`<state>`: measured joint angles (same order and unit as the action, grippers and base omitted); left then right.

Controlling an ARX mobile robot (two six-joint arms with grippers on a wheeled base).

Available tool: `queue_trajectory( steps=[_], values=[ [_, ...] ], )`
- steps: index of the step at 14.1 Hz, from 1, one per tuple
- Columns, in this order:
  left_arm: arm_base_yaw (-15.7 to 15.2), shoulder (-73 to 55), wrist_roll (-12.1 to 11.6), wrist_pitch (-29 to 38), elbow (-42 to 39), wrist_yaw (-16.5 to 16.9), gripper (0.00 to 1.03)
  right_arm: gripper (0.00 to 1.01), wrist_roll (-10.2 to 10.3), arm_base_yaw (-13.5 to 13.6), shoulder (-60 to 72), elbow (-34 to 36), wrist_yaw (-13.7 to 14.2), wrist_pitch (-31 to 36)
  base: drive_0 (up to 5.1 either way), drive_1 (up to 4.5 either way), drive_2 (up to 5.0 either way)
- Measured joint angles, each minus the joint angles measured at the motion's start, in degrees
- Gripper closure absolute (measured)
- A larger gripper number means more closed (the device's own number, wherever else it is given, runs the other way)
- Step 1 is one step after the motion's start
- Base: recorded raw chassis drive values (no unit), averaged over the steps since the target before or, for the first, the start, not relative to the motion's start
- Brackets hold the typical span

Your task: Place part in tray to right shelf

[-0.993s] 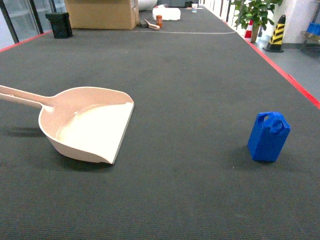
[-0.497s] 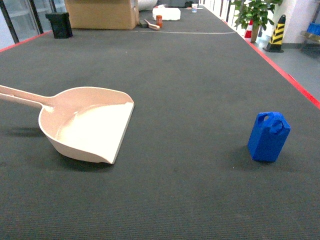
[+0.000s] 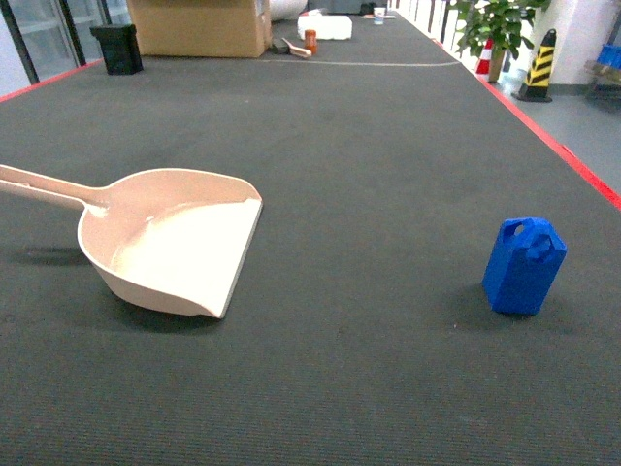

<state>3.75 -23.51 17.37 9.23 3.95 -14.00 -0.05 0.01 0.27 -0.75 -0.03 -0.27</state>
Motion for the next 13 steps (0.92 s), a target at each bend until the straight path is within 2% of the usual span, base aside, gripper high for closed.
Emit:
queue_trajectory(
  steps=[1, 3, 4, 6, 7, 8, 12, 13],
  values=[
    [-0.4, -7.5, 4.4, 6.9, 0.9, 3.5, 0.05, 0.03, 0.0, 0.0, 0.0, 0.0, 0.0, 0.1, 0.0, 0.00, 0.0],
    [-5.6, -24.3, 13.4, 22.1, 3.8, 11.2, 0.05, 0.03, 0.0, 0.0, 0.0, 0.0, 0.0, 0.0, 0.0, 0.00, 0.0],
    [-6.9, -34.8, 17.7, 30.5, 6.4, 14.0, 0.05, 0.03, 0.0, 0.0, 0.0, 0.0, 0.0, 0.0, 0.0, 0.00, 0.0],
    [-9.0, -51.9, 23.5, 42.1, 12.9, 18.2, 0.05, 0.03, 0.0, 0.0, 0.0, 0.0, 0.0, 0.0, 0.0, 0.00, 0.0],
    [-10.4, -60.3, 26.1, 45.3, 17.4, 19.9, 0.05, 0.03, 0.0, 0.0, 0.0, 0.0, 0.0, 0.0, 0.0, 0.00, 0.0],
    [-11.1, -68.3, 27.8, 45.5, 22.5, 21.2, 0.05, 0.03, 0.0, 0.0, 0.0, 0.0, 0.0, 0.0, 0.0, 0.00, 0.0],
    [-11.9, -74.2, 29.4, 44.0, 26.9, 22.1, 0.05, 0.03, 0.0, 0.0, 0.0, 0.0, 0.0, 0.0, 0.0, 0.00, 0.0],
    [-12.0, -76.7, 30.6, 43.5, 29.1, 22.2, 0.05, 0.03, 0.0, 0.0, 0.0, 0.0, 0.0, 0.0, 0.0, 0.00, 0.0]
  ],
)
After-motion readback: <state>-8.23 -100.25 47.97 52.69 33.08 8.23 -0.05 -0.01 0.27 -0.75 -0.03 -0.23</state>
